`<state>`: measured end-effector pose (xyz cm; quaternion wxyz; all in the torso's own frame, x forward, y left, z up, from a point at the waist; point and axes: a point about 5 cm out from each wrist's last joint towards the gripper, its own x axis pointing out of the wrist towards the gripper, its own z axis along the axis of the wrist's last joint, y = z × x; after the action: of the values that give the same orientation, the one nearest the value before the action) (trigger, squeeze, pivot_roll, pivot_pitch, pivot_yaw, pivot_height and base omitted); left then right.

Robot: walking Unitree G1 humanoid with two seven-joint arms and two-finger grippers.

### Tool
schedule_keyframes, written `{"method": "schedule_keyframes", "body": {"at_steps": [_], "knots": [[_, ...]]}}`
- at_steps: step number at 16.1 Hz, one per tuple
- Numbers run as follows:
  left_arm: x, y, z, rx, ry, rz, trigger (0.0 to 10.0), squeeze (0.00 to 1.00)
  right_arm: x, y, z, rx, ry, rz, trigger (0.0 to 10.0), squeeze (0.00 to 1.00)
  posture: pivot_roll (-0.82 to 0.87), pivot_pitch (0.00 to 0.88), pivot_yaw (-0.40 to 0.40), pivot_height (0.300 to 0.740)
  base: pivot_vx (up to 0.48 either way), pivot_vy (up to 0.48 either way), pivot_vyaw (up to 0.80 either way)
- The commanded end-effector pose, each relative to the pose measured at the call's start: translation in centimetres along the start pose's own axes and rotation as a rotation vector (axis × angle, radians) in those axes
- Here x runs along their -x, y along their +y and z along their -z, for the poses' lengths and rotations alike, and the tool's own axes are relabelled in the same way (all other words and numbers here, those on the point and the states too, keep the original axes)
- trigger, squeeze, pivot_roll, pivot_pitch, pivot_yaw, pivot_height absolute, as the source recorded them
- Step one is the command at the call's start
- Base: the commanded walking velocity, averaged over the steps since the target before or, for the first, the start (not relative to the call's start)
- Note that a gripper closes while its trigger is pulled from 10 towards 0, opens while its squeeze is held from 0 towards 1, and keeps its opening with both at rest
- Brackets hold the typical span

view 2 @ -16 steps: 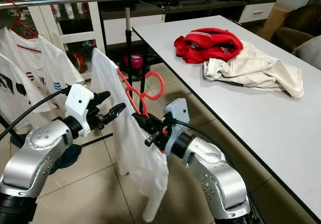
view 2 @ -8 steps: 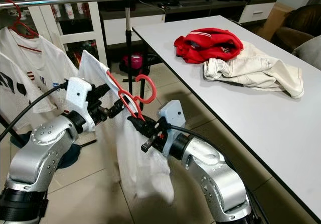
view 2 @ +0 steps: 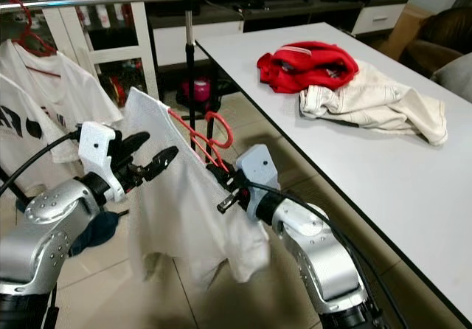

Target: Hang hanger

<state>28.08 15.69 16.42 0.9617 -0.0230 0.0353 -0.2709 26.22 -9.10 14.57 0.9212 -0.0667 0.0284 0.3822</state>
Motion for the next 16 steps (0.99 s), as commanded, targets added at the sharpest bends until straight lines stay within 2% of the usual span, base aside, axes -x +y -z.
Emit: {"method": "schedule_keyframes", "body": {"at_steps": [1,6,7,8,9,10,12,16], "knots": [[-0.1,-0.3,-0.9,0.005,-0.034,0.022,10.0,0.0,-0.2,-0.3,-1.3,0.062,-0.051,0.004,0.0,0.0,-0.13,0.0,-0.05,0.74,0.0,0.0,0.0],[-1.1,-0.6,-1.3,0.052,-0.06,0.034,10.0,0.0,-0.3,0.0,-1.5,0.145,-0.052,-0.014,0.0,0.0,-0.13,0.0,-0.047,0.74,0.0,0.0,0.0],[-1.3,-0.8,-1.6,0.076,-0.078,0.045,4.9,0.0,-0.3,0.0,-1.5,0.158,-0.051,-0.015,0.0,0.0,-0.14,0.0,-0.042,0.74,0.0,0.0,0.0],[-1.3,-0.8,-1.7,0.084,-0.084,0.045,3.5,0.0,-0.3,0.0,-1.4,0.161,-0.049,-0.014,0.0,0.0,-0.14,0.0,-0.042,0.74,0.0,0.0,0.0],[-1.3,-0.8,-1.8,0.088,-0.087,0.043,2.7,0.0,-0.2,0.0,-1.4,0.166,-0.048,-0.013,0.0,0.0,-0.14,0.0,-0.042,0.74,0.0,0.0,0.0],[-1.2,-0.5,-1.7,0.089,-0.079,0.024,0.0,0.0,-0.2,0.0,-1.4,0.168,-0.052,-0.011,0.0,0.0,-0.14,0.0,-0.042,0.74,0.0,0.0,0.0],[-1.2,0.5,-1.4,0.094,-0.061,-0.046,0.0,0.0,-0.2,0.1,-1.8,0.164,-0.074,-0.014,0.0,0.0,-0.14,0.0,-0.04,0.74,0.0,0.0,0.0],[-1.2,0.8,-1.5,0.097,-0.065,-0.059,0.0,0.0,-0.2,0.1,-1.8,0.163,-0.085,-0.022,0.0,0.0,-0.14,0.0,-0.042,0.74,0.0,0.0,0.0]]}}
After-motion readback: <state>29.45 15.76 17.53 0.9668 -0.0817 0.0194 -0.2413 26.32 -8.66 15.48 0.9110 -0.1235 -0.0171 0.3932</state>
